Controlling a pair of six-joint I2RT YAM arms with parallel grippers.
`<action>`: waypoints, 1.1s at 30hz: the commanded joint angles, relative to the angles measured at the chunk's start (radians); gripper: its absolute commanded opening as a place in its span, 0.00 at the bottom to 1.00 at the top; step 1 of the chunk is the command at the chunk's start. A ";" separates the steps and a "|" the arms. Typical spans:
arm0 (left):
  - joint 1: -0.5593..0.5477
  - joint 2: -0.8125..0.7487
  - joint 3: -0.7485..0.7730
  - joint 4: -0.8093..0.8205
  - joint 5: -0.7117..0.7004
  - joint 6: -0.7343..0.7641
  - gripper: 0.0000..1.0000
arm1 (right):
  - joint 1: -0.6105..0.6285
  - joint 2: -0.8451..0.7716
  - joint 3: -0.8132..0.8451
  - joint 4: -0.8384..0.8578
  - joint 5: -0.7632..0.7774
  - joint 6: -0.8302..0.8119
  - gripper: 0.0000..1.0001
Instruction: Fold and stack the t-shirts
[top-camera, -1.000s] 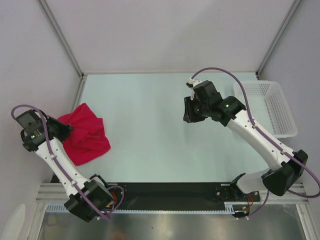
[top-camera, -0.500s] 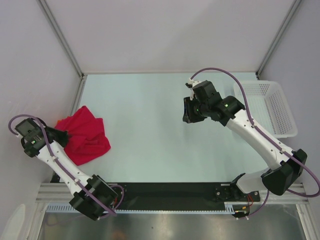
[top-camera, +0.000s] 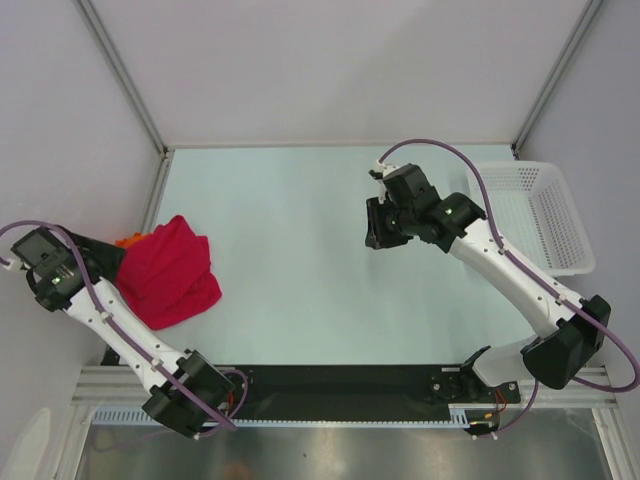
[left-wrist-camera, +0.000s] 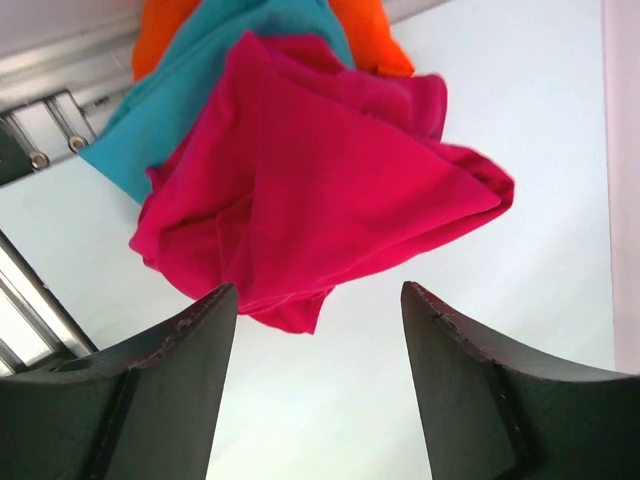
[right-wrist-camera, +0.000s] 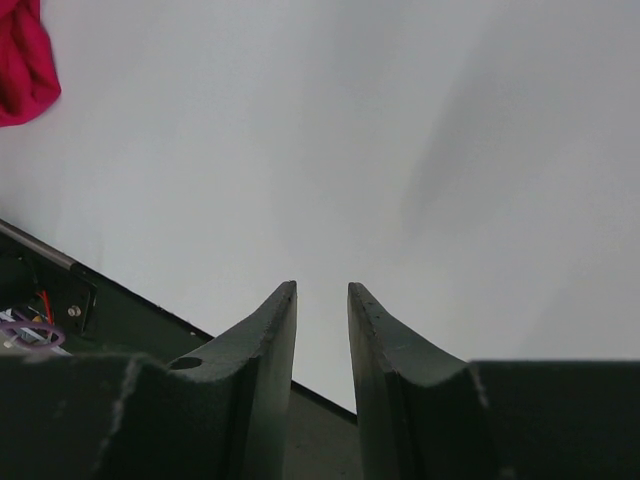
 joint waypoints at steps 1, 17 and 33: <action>0.026 -0.012 0.063 -0.005 -0.042 -0.005 0.72 | -0.001 0.000 -0.005 0.020 -0.006 -0.009 0.33; -0.089 0.006 -0.196 0.299 0.383 -0.010 0.84 | 0.006 0.015 -0.031 0.043 -0.006 0.023 0.32; -0.088 0.179 -0.137 0.302 0.001 0.074 0.84 | 0.040 0.222 0.089 0.039 0.014 0.037 0.32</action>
